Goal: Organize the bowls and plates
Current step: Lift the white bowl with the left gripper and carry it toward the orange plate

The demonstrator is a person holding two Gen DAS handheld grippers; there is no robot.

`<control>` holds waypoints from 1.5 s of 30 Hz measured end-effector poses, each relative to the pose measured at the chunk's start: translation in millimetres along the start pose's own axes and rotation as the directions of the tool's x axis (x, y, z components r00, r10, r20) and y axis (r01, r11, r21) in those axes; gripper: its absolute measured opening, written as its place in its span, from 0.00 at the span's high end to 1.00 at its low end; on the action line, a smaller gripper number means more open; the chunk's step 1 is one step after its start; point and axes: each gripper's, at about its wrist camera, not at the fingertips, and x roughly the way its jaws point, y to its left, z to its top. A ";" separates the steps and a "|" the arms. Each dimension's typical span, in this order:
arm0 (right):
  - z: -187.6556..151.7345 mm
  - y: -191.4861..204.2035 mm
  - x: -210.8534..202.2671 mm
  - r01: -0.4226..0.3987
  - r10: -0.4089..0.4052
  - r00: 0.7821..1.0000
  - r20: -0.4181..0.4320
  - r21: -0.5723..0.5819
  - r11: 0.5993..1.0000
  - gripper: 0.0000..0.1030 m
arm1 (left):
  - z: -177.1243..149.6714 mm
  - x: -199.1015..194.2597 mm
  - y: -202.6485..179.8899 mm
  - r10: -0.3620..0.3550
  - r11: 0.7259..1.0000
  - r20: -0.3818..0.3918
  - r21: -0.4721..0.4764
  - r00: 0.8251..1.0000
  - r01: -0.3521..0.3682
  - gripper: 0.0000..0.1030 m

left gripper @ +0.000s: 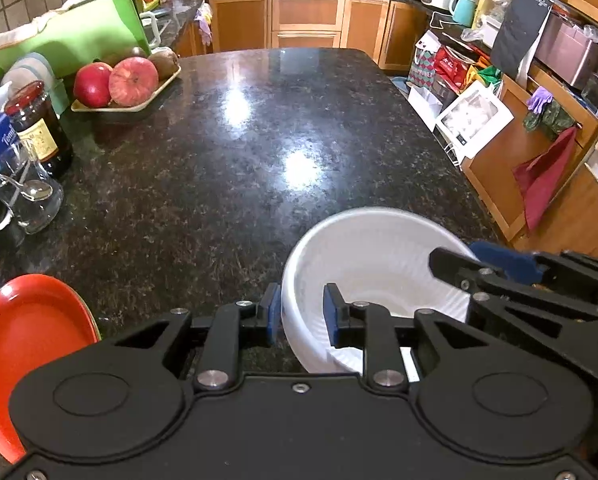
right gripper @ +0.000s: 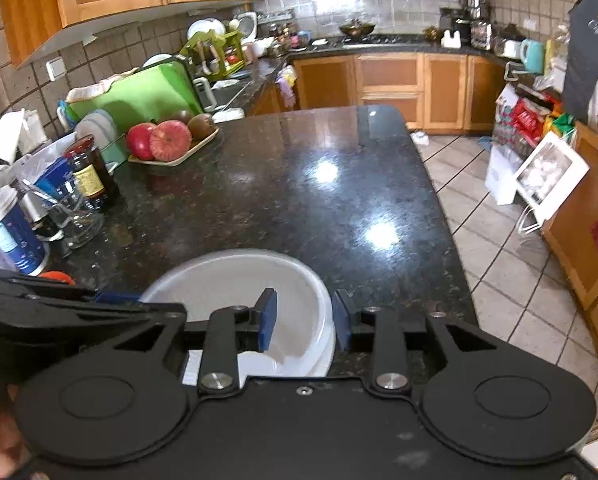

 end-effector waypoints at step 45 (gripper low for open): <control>-17.2 -11.7 30.6 -0.086 0.087 0.996 -0.015 0.028 0.996 0.56 | -18.1 15.5 6.6 0.063 0.997 0.064 -0.047 0.996 -0.060 0.47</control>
